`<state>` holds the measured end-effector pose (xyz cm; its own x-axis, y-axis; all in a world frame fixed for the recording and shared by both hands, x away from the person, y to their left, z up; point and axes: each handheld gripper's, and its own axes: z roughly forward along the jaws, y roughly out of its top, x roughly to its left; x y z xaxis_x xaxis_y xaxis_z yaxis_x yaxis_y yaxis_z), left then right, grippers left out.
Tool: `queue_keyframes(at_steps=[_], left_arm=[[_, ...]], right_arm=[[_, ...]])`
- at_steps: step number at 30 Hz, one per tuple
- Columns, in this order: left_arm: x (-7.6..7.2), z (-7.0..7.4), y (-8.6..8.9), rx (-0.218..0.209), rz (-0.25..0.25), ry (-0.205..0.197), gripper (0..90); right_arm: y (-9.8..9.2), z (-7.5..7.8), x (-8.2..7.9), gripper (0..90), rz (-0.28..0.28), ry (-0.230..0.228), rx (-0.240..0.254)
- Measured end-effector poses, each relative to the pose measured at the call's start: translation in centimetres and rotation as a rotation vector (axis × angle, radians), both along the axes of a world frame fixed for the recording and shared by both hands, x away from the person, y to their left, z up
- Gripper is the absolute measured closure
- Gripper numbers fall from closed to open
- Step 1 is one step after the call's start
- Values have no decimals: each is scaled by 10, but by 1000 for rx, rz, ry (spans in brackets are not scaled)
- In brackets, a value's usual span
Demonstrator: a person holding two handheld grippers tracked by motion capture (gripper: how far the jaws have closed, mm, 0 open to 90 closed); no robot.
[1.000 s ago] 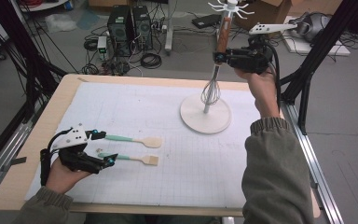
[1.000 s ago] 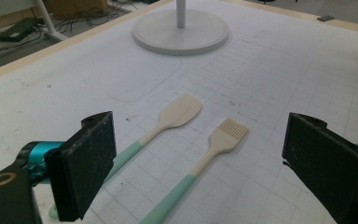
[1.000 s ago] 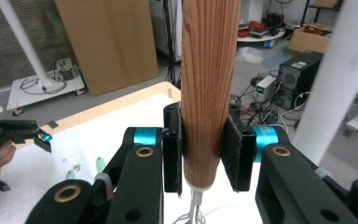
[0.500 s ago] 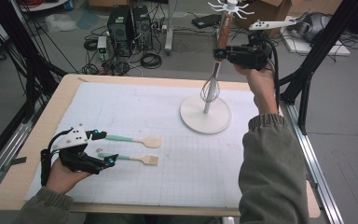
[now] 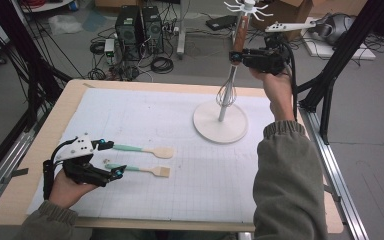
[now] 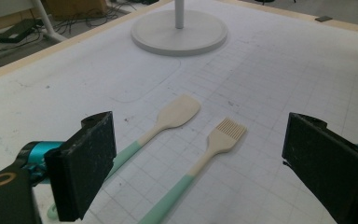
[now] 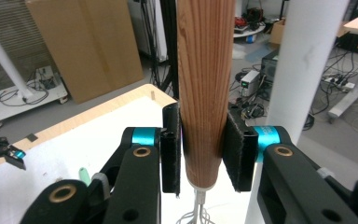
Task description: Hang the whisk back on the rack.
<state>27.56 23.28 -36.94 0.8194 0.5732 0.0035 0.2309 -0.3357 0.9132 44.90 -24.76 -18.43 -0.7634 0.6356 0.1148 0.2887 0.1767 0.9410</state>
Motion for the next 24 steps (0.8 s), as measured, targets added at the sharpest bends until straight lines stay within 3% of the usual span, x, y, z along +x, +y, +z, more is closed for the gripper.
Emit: queue_keyframes(at_steps=[9, 24], left_arm=[[-1, 1, 1, 6, -1, -5, 102], [1, 1, 6, -10, 13, -4, 102]], right_arm=[[-2, 1, -4, 621, -11, -9, 0], [-18, 5, -16, 608, -25, -34, 10]])
